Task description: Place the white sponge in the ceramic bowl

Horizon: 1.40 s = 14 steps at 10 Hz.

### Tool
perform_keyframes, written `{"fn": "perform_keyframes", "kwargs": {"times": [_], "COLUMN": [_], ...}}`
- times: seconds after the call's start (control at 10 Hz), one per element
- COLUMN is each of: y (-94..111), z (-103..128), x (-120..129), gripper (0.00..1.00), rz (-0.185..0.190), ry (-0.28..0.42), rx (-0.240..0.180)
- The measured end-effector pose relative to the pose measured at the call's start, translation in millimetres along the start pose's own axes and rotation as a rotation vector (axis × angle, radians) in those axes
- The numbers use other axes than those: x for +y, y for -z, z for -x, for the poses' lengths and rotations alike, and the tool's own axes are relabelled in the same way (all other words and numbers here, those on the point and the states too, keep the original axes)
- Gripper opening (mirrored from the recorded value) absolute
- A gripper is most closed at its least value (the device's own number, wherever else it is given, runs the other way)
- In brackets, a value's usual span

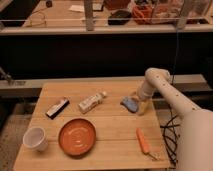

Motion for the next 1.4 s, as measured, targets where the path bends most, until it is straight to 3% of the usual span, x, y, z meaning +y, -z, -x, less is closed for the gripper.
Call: {"fn": "perform_keyframes", "kwargs": {"times": [0.2, 0.5, 0.8, 1.2, 1.4], "y": [2.1, 7.7, 9.0, 2.8, 2.5], "z": [1.0, -1.1, -0.8, -1.9, -2.5], "x": [-5.6, -6.5, -6.3, -12.0, -8.3], "gripper": [0.76, 0.55, 0.55, 0.14, 0.04], "rz": [0.001, -0.002, -0.001, -0.017, -0.020], "ry": [0.020, 0.031, 0.052, 0.051, 0.052], "rx": [0.002, 0.009, 0.010, 0.007, 0.012]}}
